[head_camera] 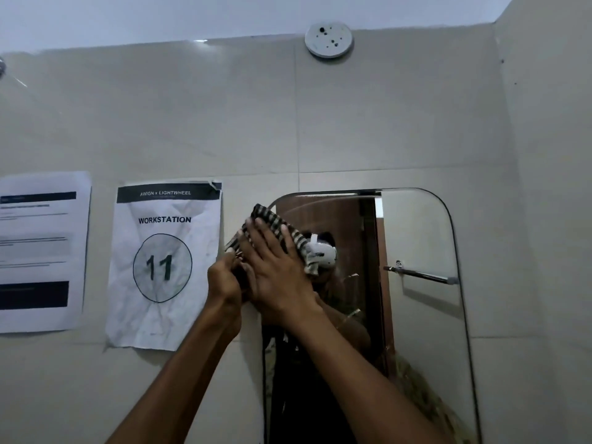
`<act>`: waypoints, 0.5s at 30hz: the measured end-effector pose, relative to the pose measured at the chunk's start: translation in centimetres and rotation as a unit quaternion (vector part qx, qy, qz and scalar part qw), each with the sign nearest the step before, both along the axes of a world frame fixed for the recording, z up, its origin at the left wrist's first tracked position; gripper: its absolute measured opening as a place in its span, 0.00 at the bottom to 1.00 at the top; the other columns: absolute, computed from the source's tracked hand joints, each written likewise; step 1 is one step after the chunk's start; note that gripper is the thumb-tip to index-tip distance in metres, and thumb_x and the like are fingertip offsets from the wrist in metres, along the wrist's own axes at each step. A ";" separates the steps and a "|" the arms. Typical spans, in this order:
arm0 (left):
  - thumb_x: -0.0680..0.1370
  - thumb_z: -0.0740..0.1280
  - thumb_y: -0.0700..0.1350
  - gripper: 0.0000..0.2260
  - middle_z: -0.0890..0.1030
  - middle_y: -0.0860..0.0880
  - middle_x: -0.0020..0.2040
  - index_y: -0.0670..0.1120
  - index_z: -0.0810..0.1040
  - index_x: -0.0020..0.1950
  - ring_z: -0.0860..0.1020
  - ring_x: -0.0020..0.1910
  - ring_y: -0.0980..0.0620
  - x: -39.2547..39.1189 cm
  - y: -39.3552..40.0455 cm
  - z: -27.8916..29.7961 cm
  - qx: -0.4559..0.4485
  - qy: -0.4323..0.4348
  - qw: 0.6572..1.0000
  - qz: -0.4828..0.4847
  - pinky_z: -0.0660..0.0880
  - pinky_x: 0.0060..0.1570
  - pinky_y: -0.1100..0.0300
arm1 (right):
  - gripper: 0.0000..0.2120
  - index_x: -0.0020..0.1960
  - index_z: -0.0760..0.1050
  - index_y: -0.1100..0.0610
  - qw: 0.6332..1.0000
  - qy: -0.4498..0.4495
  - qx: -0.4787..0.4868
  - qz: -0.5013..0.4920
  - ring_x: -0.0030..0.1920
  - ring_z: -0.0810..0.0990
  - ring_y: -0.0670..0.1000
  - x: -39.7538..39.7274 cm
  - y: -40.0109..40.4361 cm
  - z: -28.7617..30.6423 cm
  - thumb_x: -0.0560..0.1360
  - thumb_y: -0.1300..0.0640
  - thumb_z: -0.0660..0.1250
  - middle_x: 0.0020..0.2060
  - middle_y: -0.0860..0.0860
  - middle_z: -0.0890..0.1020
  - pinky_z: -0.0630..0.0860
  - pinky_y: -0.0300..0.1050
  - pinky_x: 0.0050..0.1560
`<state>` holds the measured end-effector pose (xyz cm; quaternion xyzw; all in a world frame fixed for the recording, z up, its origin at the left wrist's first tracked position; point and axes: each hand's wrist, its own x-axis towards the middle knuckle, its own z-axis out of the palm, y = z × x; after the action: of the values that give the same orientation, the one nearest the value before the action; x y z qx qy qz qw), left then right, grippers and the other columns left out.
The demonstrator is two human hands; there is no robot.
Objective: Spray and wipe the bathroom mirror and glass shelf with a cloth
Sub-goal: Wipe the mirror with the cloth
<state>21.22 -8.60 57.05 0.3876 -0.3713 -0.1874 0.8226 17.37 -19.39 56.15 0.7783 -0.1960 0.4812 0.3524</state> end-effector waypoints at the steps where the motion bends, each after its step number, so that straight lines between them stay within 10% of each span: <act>1: 0.84 0.53 0.48 0.18 0.84 0.50 0.32 0.45 0.80 0.47 0.79 0.40 0.47 0.1 0.1 0.1 0.007 0.000 1.000 0.001 0.74 0.41 0.55 | 0.28 0.83 0.52 0.52 1.000 0.019 -0.014 0.007 0.83 0.44 0.50 -1.3 -0.4 0.0 0.84 0.49 0.48 0.83 0.51 0.50 0.39 0.57 0.81; 6: 0.83 0.54 0.52 0.21 0.82 0.44 0.45 0.41 0.82 0.48 0.77 0.48 0.46 0.6 0.1 0.1 0.041 -0.022 0.999 -0.012 0.73 0.50 0.51 | 0.33 0.84 0.47 0.48 0.992 -0.124 0.014 -0.034 0.83 0.43 0.50 -12.3 -5.8 1.2 0.82 0.51 0.56 0.84 0.49 0.47 0.43 0.61 0.81; 11: 0.82 0.57 0.48 0.17 0.83 0.47 0.42 0.42 0.83 0.47 0.79 0.44 0.49 0.9 0.1 -0.3 0.038 -0.038 0.998 -0.013 0.74 0.49 0.52 | 0.31 0.84 0.48 0.50 0.896 -0.400 0.173 -0.080 0.83 0.47 0.55 -16.9 -7.4 5.3 0.82 0.46 0.46 0.83 0.54 0.50 0.47 0.66 0.79; 15: 0.82 0.57 0.47 0.16 0.81 0.47 0.41 0.42 0.82 0.46 0.78 0.43 0.49 0.4 0.3 -0.3 0.036 -0.042 0.998 -0.010 0.73 0.47 0.54 | 0.30 0.84 0.47 0.51 0.921 -0.355 0.145 -0.070 0.83 0.44 0.56 -9.9 -4.1 7.9 0.83 0.46 0.46 0.83 0.56 0.48 0.43 0.66 0.79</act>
<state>21.61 -8.28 56.79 0.4206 -0.4024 -0.1928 0.7899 7.49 -23.49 64.07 0.5832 -0.4301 0.6664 0.1758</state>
